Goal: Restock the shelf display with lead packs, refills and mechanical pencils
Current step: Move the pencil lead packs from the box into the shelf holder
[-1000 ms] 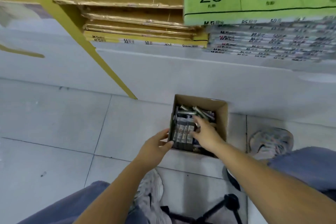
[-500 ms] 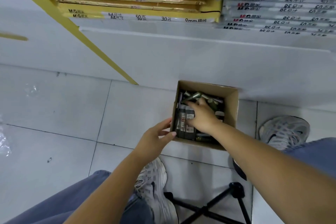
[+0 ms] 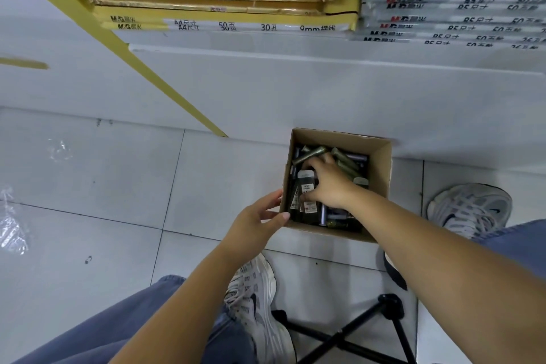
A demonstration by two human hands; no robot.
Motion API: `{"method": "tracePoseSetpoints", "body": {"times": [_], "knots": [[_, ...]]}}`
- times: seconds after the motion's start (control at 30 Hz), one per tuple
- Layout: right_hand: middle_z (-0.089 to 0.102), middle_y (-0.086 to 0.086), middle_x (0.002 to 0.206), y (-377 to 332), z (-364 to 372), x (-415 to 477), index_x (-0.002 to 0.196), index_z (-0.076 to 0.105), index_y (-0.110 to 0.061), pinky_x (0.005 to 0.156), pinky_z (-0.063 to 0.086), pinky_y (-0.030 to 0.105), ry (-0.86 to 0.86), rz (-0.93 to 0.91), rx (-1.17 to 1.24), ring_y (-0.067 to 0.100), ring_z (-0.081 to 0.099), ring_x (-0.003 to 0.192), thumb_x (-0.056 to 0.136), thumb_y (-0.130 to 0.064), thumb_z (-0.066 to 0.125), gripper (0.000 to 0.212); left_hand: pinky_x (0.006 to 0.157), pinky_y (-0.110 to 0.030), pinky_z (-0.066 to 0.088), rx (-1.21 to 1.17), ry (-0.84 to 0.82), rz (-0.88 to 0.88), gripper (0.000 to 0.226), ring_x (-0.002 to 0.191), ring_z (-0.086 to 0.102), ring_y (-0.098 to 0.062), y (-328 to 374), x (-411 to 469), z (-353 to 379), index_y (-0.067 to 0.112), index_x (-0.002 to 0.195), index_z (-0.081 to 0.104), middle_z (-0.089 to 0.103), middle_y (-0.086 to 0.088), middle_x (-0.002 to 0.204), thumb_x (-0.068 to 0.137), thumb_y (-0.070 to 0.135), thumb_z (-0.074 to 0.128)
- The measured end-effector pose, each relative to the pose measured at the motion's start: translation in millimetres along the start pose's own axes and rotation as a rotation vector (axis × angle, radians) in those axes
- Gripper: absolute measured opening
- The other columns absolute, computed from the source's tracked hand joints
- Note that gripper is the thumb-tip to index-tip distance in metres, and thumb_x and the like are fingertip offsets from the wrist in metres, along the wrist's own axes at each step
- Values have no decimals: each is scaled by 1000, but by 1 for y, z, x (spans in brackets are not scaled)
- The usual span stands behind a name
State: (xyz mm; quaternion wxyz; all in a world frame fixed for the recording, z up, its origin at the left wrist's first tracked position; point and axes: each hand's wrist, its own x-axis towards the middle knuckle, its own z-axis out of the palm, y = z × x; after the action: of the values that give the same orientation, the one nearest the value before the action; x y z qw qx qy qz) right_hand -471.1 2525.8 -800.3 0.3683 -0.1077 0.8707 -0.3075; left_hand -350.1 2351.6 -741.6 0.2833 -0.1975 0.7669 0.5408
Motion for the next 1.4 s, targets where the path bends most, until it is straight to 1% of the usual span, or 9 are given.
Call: {"method": "tracePoseSetpoints", "body": {"times": [0.17, 0.4, 0.67, 0.8, 0.9, 1.0, 1.17, 1.27, 1.4], "knots": [[54, -6, 107, 8, 3, -3, 115, 39, -32, 60, 41, 20, -55, 35, 127, 3, 52, 83, 73, -25, 82, 61, 86, -19, 49, -16, -3, 0, 46, 102, 62, 12, 0, 0, -1, 55, 134, 49, 61, 27, 125, 97, 30, 61], [56, 0, 132, -2, -9, -6, 133, 49, -26, 96, 47, 35, -166, -3, 92, 20, 55, 115, 81, -19, 75, 60, 78, -14, 46, -28, 1, 0, 47, 97, 65, 10, 4, -1, 1, 43, 139, 52, 62, 15, 131, 97, 25, 62], [65, -13, 104, -51, -91, -75, 101, 57, -38, 82, 48, 25, 78, -187, 180, 9, 61, 98, 80, -16, 76, 35, 100, -28, 39, 36, 80, 79, 73, 131, 44, -9, 61, -12, -19, 29, 151, 37, 43, 8, 145, 88, 35, 74], [70, -10, 99, -109, -148, -128, 102, 61, -33, 73, 49, 15, 87, -325, 183, 6, 65, 91, 79, -14, 77, 35, 94, -18, 43, 63, -141, 268, 57, 127, 54, -10, 134, -40, -41, 32, 142, 49, 57, 13, 134, 90, 27, 73], [72, -8, 99, -152, -180, -169, 108, 63, -32, 67, 50, 13, 83, -442, 244, 4, 66, 90, 78, -10, 78, 41, 95, -35, 56, 9, -300, 317, 36, 111, 67, -17, 183, -69, -57, 27, 125, 60, 70, 1, 120, 91, 20, 71], [71, -10, 100, -192, -205, -202, 113, 59, -36, 70, 55, 21, 138, -539, 230, 5, 67, 93, 77, -11, 79, 48, 81, -34, 61, -76, -349, 375, 30, 103, 72, -20, 220, -104, -78, 22, 120, 62, 74, -5, 115, 92, 19, 70], [71, -15, 102, -253, -236, -239, 108, 55, -32, 81, 54, 27, 354, -719, 215, 5, 67, 97, 76, -14, 79, 43, 65, -23, 54, -105, -203, 576, 27, 91, 69, -17, 270, -153, -111, 25, 112, 64, 74, -8, 102, 88, 31, 73], [67, -20, 99, -287, -252, -255, 104, 60, -41, 70, 48, 8, 546, -824, 138, -6, 63, 88, 74, -25, 81, 40, 64, -22, 54, -206, -104, 661, 24, 81, 68, -12, 294, -170, -128, 25, 111, 65, 74, -1, 94, 88, 26, 74], [71, -12, 93, -323, -272, -257, 102, 60, -36, 59, 54, 20, 642, -895, 246, 6, 67, 79, 77, -21, 79, 35, 63, -22, 57, -497, 18, 771, 27, 90, 72, -11, 314, -179, -146, 22, 115, 65, 76, 0, 104, 90, 22, 73]]}}
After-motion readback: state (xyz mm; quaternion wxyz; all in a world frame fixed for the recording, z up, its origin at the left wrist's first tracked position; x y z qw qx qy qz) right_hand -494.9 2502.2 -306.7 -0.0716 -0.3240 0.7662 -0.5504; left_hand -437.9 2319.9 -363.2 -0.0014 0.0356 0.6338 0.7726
